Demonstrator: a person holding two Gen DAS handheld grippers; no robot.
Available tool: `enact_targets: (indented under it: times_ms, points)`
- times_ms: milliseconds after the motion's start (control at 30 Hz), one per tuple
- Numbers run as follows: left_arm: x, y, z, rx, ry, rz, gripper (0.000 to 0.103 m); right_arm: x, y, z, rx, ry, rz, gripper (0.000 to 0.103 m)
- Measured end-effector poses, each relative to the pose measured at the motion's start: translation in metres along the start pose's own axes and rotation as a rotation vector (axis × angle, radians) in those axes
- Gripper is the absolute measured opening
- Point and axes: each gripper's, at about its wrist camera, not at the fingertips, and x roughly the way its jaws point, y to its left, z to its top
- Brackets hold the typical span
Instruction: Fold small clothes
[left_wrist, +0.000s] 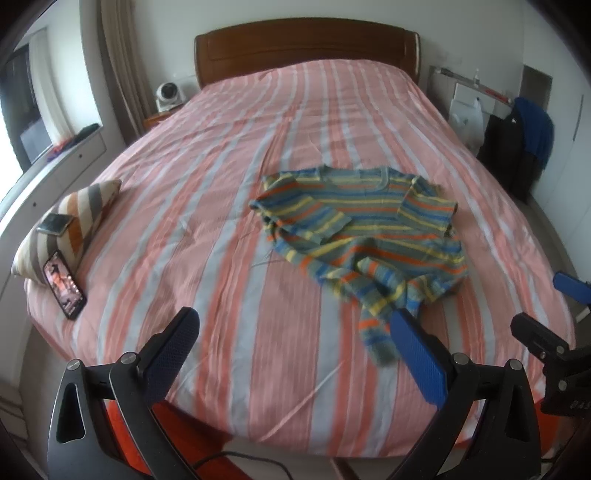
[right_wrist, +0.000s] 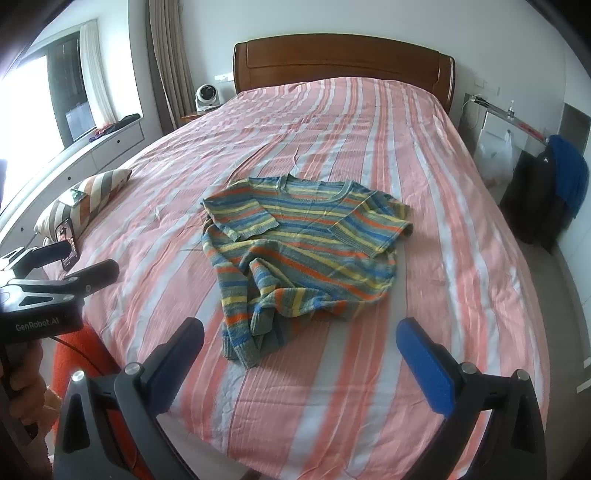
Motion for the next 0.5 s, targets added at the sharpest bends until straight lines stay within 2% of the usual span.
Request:
enact_targets:
  times_ms: [500]
  points:
    - [0.0020,-0.0098,-0.0054,0.011,0.021,-0.014,0.103,-0.0015,0.0022,-0.0031,0.023,0.005,0.014,0.103]
